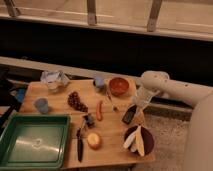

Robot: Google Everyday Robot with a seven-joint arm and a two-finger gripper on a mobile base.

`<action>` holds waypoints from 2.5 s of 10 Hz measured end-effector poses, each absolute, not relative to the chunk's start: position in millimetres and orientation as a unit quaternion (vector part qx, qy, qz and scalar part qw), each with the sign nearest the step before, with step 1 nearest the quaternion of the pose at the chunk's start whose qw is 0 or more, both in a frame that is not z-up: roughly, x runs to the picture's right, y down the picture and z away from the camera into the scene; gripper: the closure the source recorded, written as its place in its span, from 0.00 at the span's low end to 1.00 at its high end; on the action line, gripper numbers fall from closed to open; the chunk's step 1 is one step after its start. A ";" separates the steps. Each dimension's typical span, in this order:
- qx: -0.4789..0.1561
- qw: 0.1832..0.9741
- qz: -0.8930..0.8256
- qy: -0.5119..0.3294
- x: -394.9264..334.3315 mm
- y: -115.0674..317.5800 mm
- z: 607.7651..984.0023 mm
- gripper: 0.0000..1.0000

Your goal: Wipe table surface with eraser

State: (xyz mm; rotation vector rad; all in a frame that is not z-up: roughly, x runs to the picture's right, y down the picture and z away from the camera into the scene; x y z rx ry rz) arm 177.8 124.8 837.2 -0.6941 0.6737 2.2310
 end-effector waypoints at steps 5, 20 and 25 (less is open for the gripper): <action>-0.262 0.329 0.862 0.283 184.2 124.5 866.9 1.00; -0.178 0.378 0.852 0.315 185.3 115.4 864.2 1.00; -0.224 0.360 0.872 0.247 167.3 107.2 878.5 1.00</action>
